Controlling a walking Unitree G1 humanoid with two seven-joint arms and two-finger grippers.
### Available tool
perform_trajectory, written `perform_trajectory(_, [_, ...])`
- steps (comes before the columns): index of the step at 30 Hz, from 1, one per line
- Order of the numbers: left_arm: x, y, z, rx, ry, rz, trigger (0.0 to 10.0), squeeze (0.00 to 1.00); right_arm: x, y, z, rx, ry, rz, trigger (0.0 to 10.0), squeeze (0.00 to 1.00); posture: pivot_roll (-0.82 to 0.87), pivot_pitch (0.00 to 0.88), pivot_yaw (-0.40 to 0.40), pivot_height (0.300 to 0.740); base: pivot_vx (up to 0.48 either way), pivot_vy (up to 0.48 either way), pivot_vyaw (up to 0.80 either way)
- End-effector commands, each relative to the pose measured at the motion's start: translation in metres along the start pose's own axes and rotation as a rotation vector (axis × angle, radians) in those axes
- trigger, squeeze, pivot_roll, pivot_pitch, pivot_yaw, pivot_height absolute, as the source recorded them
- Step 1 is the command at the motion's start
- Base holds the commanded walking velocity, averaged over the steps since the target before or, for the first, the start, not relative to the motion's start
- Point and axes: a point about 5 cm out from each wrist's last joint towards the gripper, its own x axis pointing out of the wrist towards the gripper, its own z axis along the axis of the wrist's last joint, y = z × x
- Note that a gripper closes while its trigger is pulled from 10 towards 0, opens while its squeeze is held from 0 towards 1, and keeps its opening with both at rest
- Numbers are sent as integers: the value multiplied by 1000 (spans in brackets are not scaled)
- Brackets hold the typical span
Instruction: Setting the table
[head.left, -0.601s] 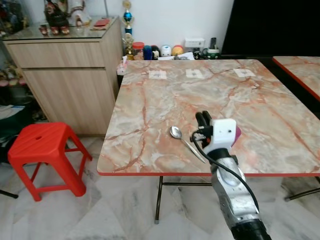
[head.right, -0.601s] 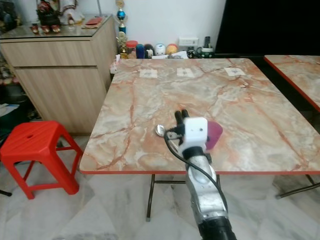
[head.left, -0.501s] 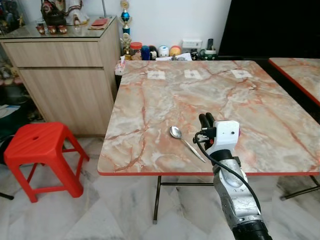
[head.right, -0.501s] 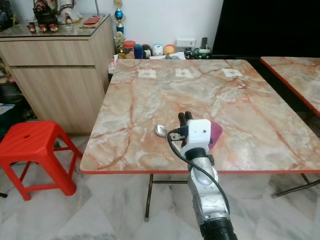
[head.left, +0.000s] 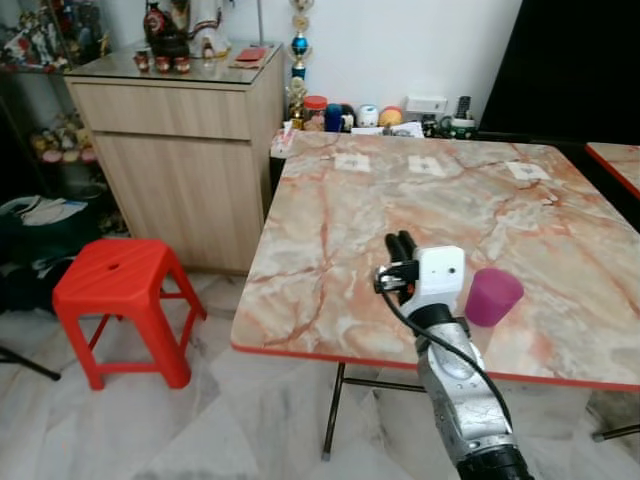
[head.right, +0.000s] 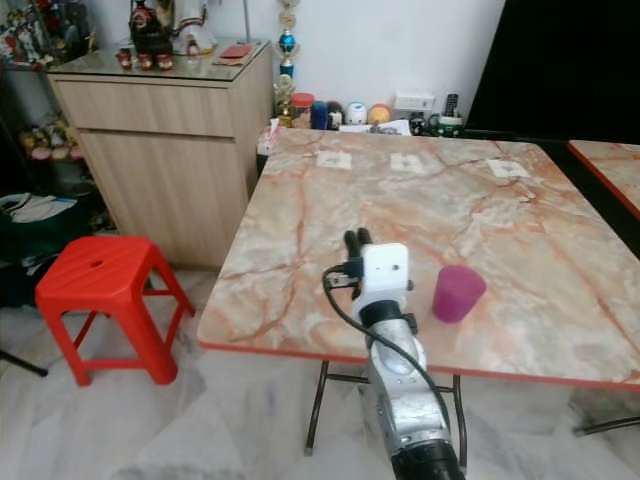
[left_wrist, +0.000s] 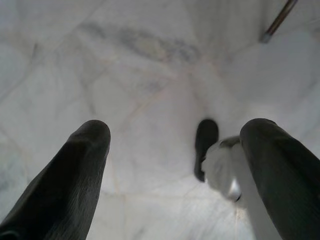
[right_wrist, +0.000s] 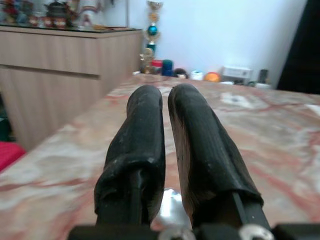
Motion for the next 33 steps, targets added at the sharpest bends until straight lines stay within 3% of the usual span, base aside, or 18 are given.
perform_trajectory(1, [1,-7,1,1,-2,-18,10000,0,-1,-9,-3,-8,28,-22,10000,0,40,0,-14,740,304,0,0])
perform_trajectory(6, [1,-7,2,2,-1,-18,10000,0,-2,-11,-10,-35,80,-21,10000,0,38,0,-13,740,287,0,0])
perform_trajectory(8, [1,-7,2,6,-2,-15,10000,0,-7,-11,-26,-58,188,17,10000,0,37,0,-14,740,0,0,0])
perform_trajectory(14, [1,-7,2,7,-2,-14,10000,0,-13,-4,-37,-60,273,118,10000,0,37,0,-14,740,0,0,0])
perform_trajectory(16, [1,-7,2,7,-1,-14,10000,0,-15,-2,-41,-54,313,144,10000,1000,36,0,-13,740,0,0,0])
perform_trajectory(26, [1,-6,2,10,1,-15,10000,0,-25,0,-54,-12,475,179,10000,1000,33,0,-11,740,0,0,0])
perform_trajectory(30, [1,-6,1,8,3,-14,10000,0,-32,-6,-59,24,534,134,10000,1000,38,0,-18,740,0,0,0])
perform_trajectory(31, [1,-6,1,8,3,-14,10000,0,-34,-8,-59,43,548,117,10000,925,38,0,-18,740,0,0,0])
perform_trajectory(32, [1,-6,1,9,4,-14,10000,0,-35,-9,-60,38,558,118,10000,925,38,0,-18,740,0,0,0])
perform_trajectory(33, [1,-6,1,10,5,-15,10000,0,-36,-11,-61,23,567,112,10000,0,31,0,-15,740,0,0,0])
